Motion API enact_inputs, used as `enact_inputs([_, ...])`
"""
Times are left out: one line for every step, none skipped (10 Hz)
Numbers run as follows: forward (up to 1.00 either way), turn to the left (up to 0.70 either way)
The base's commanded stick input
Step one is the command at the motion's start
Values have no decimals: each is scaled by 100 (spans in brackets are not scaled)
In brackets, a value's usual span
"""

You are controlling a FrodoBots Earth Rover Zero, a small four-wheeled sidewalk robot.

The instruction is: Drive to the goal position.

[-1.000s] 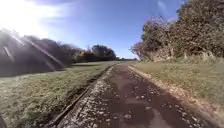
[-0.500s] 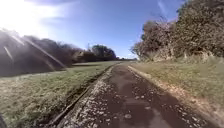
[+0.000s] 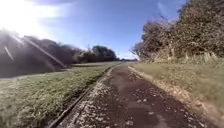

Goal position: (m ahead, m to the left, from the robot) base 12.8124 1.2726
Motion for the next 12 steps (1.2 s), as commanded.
enact_inputs([85,0])
enact_inputs([85,0])
enact_inputs([85,0])
enact_inputs([85,-13])
enact_inputs([85,-27])
enact_inputs([85,-34])
enact_inputs([85,-34])
enact_inputs([85,0])
enact_inputs([85,0])
enact_inputs([85,0])
enact_inputs([85,0])
enact_inputs([85,0])
